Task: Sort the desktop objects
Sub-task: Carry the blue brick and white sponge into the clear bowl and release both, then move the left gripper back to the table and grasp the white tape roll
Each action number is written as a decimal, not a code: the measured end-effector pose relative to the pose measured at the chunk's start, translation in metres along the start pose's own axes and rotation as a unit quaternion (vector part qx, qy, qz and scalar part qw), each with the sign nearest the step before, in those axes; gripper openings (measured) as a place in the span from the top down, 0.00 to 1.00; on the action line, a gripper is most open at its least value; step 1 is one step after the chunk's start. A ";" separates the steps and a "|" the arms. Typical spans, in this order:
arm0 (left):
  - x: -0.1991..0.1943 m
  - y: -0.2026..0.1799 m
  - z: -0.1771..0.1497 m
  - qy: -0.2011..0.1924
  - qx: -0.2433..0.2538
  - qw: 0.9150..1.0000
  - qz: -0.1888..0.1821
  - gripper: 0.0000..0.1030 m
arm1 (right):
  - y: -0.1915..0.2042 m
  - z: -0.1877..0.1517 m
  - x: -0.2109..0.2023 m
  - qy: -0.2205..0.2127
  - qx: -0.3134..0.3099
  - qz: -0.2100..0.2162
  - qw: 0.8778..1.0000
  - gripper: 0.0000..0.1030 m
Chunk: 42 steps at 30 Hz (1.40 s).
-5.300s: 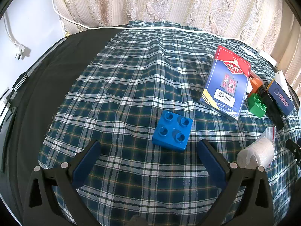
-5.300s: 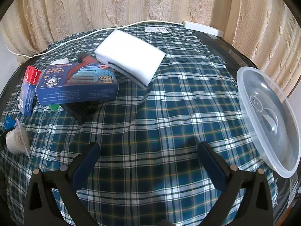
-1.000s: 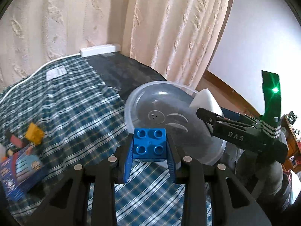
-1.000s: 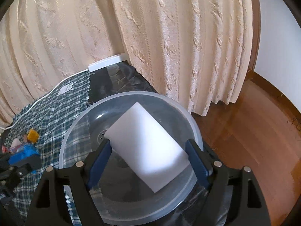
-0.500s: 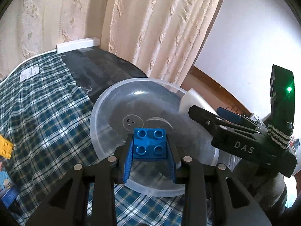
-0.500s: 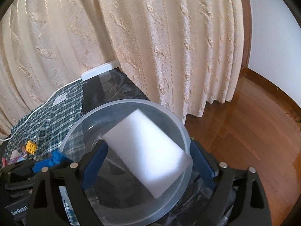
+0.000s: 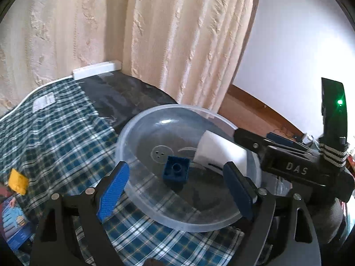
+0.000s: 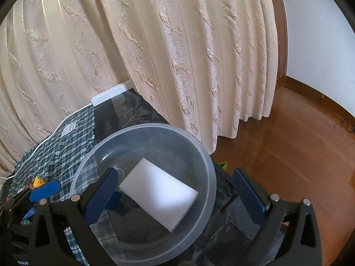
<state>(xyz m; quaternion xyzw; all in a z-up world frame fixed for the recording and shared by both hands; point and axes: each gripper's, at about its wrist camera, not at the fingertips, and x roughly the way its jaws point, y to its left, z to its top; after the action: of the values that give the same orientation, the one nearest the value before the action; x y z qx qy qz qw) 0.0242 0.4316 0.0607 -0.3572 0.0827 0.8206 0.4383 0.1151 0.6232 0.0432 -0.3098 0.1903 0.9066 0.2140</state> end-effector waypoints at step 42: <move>-0.155 0.140 -0.117 0.003 -0.152 0.966 0.211 0.14 | 0.151 -0.071 -0.015 0.048 -0.111 0.144 0.982 0.00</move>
<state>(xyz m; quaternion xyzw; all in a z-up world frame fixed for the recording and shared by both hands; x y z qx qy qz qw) 0.0312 0.1928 0.0526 -0.3970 0.0320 0.8961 0.1958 0.0835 0.4591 0.0328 -0.3444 0.1407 0.9275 0.0362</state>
